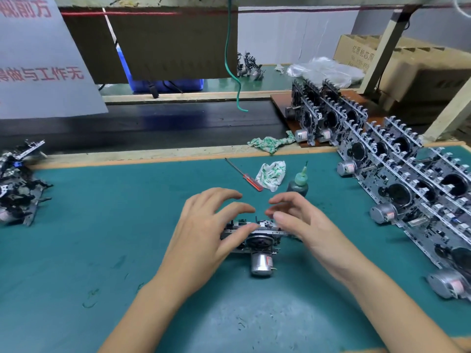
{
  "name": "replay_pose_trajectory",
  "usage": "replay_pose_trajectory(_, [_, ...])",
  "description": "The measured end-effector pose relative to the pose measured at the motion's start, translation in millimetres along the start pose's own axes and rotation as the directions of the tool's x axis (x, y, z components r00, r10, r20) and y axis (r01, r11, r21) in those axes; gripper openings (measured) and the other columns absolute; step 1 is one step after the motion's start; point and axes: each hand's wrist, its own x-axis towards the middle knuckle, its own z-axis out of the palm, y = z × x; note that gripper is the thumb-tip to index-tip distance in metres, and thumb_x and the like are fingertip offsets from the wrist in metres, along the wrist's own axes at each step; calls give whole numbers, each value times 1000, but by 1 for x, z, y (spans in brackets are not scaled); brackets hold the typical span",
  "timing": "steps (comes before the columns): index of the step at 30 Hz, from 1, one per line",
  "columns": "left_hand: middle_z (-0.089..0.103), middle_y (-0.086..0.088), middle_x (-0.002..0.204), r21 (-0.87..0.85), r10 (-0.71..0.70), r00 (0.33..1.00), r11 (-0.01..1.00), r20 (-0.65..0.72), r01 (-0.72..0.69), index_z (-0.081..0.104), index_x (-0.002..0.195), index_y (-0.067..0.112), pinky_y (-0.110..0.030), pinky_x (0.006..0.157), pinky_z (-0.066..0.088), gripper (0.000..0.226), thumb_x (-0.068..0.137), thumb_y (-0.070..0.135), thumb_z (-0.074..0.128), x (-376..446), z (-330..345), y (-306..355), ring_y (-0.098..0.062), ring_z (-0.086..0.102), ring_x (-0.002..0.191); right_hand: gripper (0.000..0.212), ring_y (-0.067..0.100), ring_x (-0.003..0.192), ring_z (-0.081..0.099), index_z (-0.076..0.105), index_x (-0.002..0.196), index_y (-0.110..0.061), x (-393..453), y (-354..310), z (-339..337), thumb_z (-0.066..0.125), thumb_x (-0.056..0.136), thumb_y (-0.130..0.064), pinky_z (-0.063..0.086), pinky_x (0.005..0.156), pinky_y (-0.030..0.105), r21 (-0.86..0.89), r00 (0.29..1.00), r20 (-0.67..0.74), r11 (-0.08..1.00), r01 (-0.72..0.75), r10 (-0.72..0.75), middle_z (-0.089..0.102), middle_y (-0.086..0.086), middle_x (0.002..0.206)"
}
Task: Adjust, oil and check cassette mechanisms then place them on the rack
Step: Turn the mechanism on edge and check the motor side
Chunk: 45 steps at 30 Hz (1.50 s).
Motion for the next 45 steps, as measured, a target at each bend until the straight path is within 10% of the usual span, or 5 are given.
replay_pose_trajectory(5, [62,11,116,-67,38,998,997,52,-34,70,107,29,-32,100,35,36,91,48,43,2,7,-4,-11,50,119,29,5,97,62,63,95,-34,-7,10,1,76,68,-30,44,88,18,-324,989,40,934,149,-143,67,-14,97])
replay_pose_trajectory(21, [64,22,107,-172,29,999,985,-23,-32,72,103,38,-18,94,39,29,93,43,45,0,15,-8,0,50,115,22,10,86,61,70,83,-23,-6,24,5,83,68,-14,44,83,21,-350,991,-50,931,101,-126,67,2,87])
replay_pose_trajectory(35, [64,26,104,-158,5,999,987,-33,-10,72,100,40,-23,92,41,29,92,45,44,0,15,-6,0,52,112,33,3,82,58,60,76,-42,-8,27,2,86,66,-24,39,75,12,-516,976,-40,841,164,-215,63,-19,85])
replay_pose_trajectory(45, [65,25,102,-168,12,999,986,-34,-17,73,100,38,-25,90,42,30,91,44,44,0,15,-7,-1,54,110,23,2,86,61,71,81,-24,-9,29,-3,87,64,-25,41,78,12,-507,975,-42,845,169,-220,65,-20,89])
